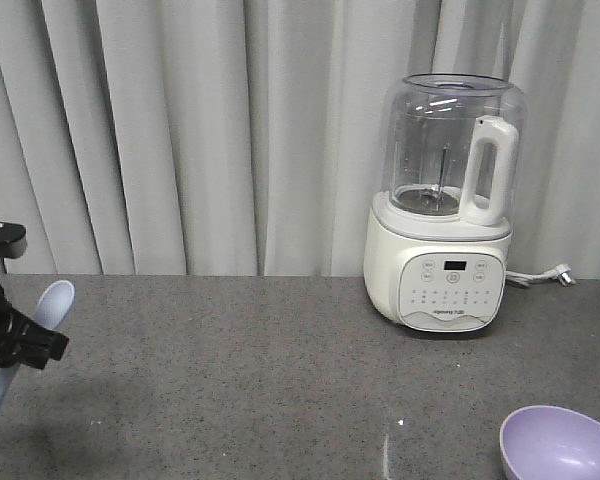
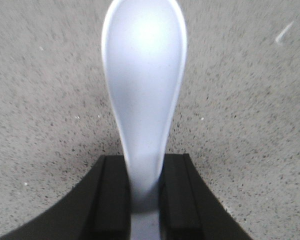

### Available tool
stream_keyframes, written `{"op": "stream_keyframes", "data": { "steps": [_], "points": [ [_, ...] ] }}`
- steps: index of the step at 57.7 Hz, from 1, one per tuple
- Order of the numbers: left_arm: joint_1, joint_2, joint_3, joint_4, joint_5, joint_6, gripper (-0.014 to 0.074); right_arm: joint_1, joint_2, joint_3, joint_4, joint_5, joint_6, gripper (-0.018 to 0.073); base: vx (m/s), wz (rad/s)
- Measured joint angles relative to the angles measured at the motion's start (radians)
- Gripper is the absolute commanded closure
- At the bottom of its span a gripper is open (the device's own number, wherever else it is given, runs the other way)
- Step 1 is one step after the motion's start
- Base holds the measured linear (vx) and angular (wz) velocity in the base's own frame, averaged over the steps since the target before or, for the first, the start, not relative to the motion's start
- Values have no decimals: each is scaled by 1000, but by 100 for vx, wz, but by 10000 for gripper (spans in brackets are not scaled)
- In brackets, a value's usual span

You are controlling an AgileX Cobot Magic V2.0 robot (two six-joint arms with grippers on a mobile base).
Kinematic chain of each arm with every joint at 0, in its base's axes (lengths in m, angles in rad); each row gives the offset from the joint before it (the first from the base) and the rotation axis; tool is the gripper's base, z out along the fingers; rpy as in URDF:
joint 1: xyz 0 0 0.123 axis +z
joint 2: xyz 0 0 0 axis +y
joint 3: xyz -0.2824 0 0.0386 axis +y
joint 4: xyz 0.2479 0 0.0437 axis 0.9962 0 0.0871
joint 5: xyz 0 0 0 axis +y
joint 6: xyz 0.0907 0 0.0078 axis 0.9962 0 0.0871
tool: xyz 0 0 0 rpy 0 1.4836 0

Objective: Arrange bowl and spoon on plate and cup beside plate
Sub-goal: 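Grasp the lavender bowl rim with the right gripper and lift it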

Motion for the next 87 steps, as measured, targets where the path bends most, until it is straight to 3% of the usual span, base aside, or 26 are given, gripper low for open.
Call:
{"op": "stream_keyframes", "data": {
  "steps": [6,18,30,54,68,77,87],
  "points": [
    [0,-26,0,0,0,0,596,0,57,0,35,-1,-58,-5,0,0],
    [0,-30,0,0,1,0,596,0,182,0,43,-28,-80,143,0,0],
    [0,-30,0,0,-1,0,596,-1,221,0,44,-34,-100,575,0,0],
    [0,-61,0,0,-44,8,596,-1,86,-5,80,-48,-164,569,0,0],
    [0,-210,48,-41,-111,47,596,-1,-163,-5,275,-101,-329,568,0,0],
    [0,-363,192,-92,-209,131,596,-1,-312,7,412,-131,-457,568,0,0],
    [0,-576,385,-101,-336,154,596,15,-469,122,560,-214,-630,568,0,0]
  ]
}}
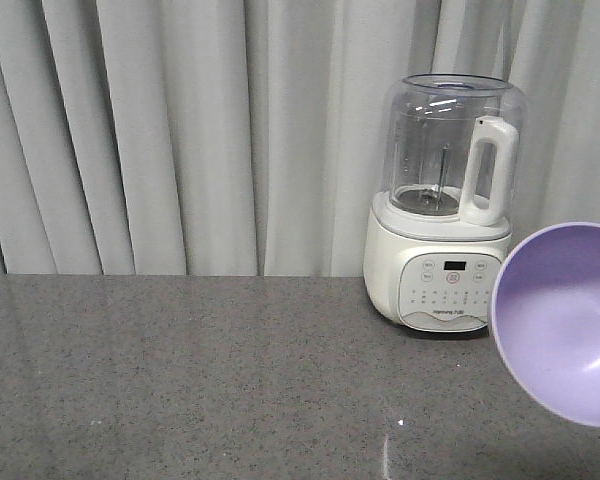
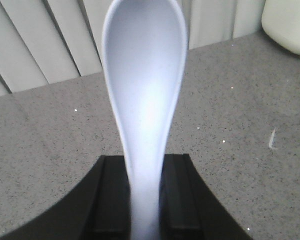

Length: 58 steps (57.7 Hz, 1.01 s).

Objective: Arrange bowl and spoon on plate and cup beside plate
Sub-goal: 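Grasp the lavender bowl rim with the right gripper and lift it, then drive to the counter with the blue plate, holding bowl and spoon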

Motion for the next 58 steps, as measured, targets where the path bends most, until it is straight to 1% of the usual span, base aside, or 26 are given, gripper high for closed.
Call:
{"op": "stream_keyframes", "data": {
  "steps": [4,5,9,12,17,24,35,43,58],
  "points": [
    [0,-85,75,-1,-38,2,596,26,-55,61,38,-27,-72,568,0,0],
    [0,-101,90,-2,-45,2,596,37,-72,83,55,-40,-108,568,0,0],
    [0,-182,162,-12,-77,3,596,75,-126,155,93,-75,-187,568,0,0],
    [0,-244,217,-19,-99,3,596,100,-166,214,117,-103,-228,568,0,0],
    [-7,-337,291,-23,-124,3,596,131,-248,296,142,-159,-266,568,0,0],
    [-33,-467,376,-23,-131,11,596,154,-365,399,155,-230,-279,568,0,0],
    [-51,-607,440,-26,-133,14,596,158,-484,481,163,-304,-281,568,0,0],
    [-51,-633,440,-26,-147,15,596,158,-493,491,166,-344,-281,568,0,0],
    [-51,-635,440,-26,-148,15,596,158,-493,493,168,-347,-281,568,0,0]
  ]
}}
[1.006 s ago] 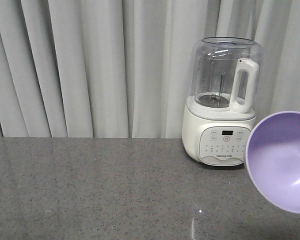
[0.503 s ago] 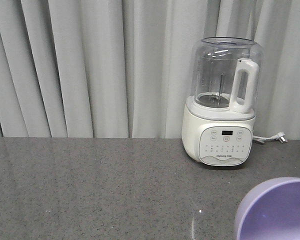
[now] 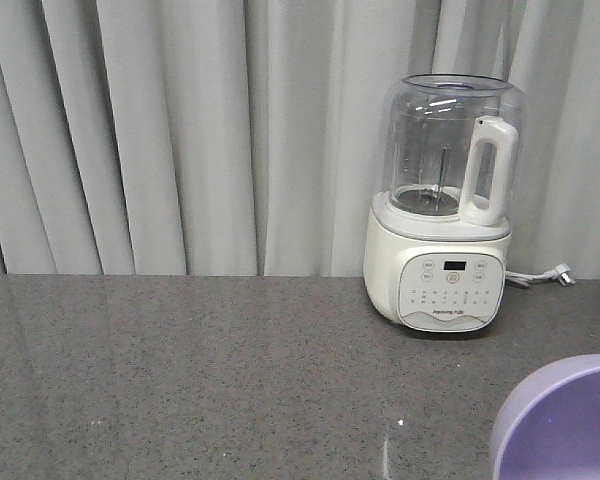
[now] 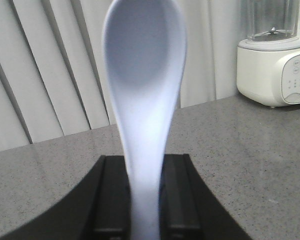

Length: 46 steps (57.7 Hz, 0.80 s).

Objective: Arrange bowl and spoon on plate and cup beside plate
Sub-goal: 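Drive to the counter with the blue plate, holding bowl and spoon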

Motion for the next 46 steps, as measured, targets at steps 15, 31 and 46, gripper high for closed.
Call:
{"op": "stream_keyframes", "data": {
  "steps": [15,31,46],
  "points": [
    [0,0,0,0,0,0,596,0,0,0,0,0,0,568,0,0],
    [-2,0,0,0,0,0,596,0,0,1,0,0,0,568,0,0],
    [-2,0,0,0,0,0,596,0,0,1,0,0,0,568,-2,-7]
  ]
}}
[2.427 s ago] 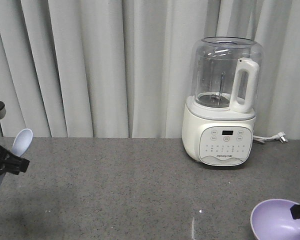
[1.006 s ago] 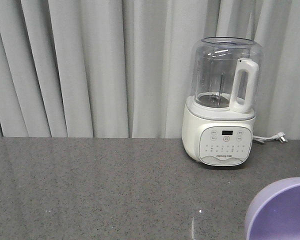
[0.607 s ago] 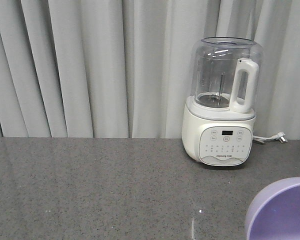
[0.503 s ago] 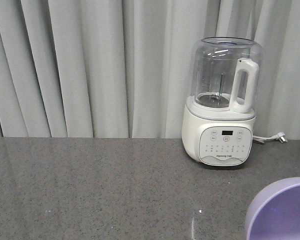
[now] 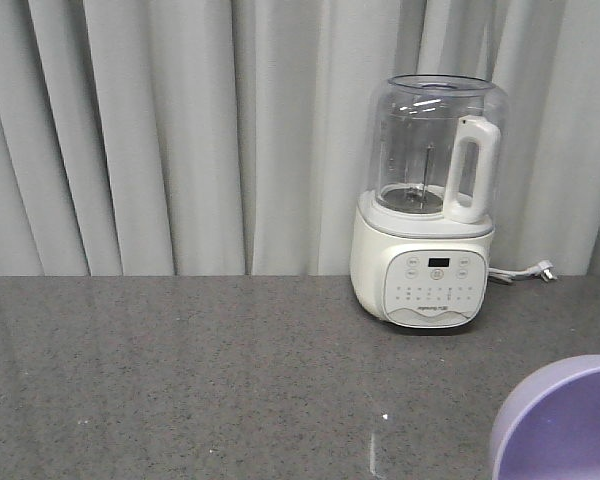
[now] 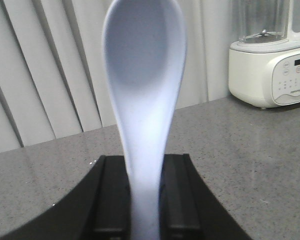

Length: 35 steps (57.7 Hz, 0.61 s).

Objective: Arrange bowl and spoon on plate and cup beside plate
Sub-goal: 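Drive to the counter with the blue plate, holding bowl and spoon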

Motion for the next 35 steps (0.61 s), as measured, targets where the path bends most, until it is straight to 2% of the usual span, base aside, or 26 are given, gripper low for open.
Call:
{"op": "stream_keyframes", "data": {
  "steps": [17,35],
  "points": [
    [0,0,0,0,0,0,596,0,0,0,0,0,0,568,-7,-31],
    [0,0,0,0,0,0,596,0,0,0,0,0,0,568,-11,-59]
  ]
}}
